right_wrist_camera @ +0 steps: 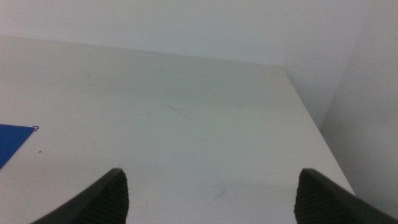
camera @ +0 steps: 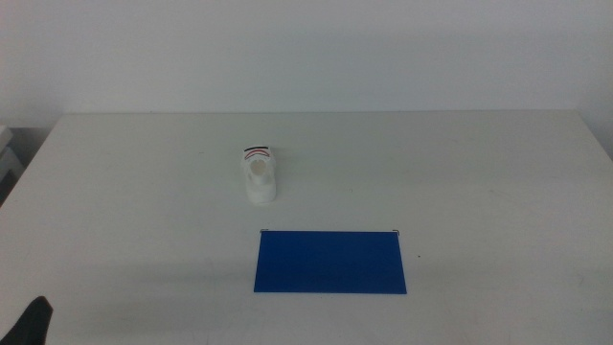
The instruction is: Use one arm to grab the shoe from the table and place it on the mat.
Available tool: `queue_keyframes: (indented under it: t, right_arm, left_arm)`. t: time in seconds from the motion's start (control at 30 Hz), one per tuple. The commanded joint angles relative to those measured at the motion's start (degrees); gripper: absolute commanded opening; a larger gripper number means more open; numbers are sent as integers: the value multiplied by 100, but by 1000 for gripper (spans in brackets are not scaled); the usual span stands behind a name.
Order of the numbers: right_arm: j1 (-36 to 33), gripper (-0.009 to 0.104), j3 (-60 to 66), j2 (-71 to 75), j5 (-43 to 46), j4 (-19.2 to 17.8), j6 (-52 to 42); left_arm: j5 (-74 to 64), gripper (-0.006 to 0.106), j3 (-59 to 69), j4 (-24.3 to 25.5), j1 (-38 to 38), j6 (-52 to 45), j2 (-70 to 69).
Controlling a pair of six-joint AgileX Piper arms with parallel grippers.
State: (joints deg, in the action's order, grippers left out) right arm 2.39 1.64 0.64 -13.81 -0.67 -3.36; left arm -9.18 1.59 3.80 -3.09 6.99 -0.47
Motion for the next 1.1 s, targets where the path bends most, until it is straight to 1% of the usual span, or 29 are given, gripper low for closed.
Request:
queue_keyframes:
  t: [0.0,0.23,0.43,0.6,0.8,1.07]
  right_arm:
    - [10,78,29,-21,419,-46,-59]
    - [10,78,29,-21,419,-46,-59]
    - [10,78,29,-21,419,-46,-59]
    - [10,78,29,-21,419,-46,-59]
    - [10,78,29,-21,419,-46,-59]
    - [10,78,29,-21,419,-46,-59]
  left_arm:
    - [433,94,-91,-26,-9,68,263]
    - [428,94,-996,-21,-9,63,1414]
    - [347,94,-2198,-16,-9,53,2685]
    - [-156,94,-3392,-22,-9,48,3981]
    - [-971,94,-4711,-22,-9,61,5225]
    - [-1805,94,-5952,-94,-9,61,6555]
